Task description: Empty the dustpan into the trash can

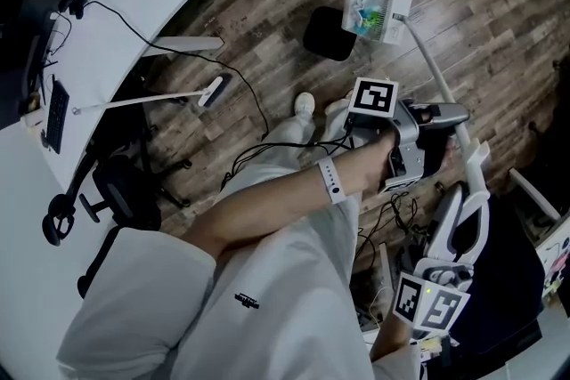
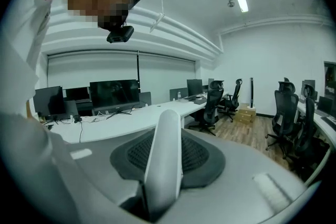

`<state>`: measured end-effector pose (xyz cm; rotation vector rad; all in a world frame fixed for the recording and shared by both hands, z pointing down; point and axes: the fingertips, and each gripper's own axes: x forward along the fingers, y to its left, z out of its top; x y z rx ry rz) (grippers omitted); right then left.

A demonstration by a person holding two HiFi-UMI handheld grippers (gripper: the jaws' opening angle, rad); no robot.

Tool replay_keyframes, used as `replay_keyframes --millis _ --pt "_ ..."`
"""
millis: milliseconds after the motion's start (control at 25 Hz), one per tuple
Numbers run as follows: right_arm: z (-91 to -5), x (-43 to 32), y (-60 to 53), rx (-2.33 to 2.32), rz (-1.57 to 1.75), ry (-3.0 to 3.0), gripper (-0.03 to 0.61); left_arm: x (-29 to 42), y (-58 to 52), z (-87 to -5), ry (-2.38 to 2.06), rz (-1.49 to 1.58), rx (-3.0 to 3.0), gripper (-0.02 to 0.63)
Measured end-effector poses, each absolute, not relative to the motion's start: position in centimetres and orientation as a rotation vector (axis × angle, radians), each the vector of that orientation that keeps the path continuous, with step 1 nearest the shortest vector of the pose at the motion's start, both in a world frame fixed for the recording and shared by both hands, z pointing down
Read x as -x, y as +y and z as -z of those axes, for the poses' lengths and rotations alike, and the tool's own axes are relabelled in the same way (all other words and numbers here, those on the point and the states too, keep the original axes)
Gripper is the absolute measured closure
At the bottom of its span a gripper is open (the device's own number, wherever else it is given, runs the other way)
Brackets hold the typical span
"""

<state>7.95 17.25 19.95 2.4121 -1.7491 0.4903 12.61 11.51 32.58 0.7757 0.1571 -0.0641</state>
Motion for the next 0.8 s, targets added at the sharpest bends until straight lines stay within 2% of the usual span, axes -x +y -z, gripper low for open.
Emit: replay_keyframes --millis 800 --pt "-19.7 0.4 15.7 -2.099 -0.248 -1.876 0.453 -5.2 9.3 -31.6 0.209 0.200 -0.751 0.469"
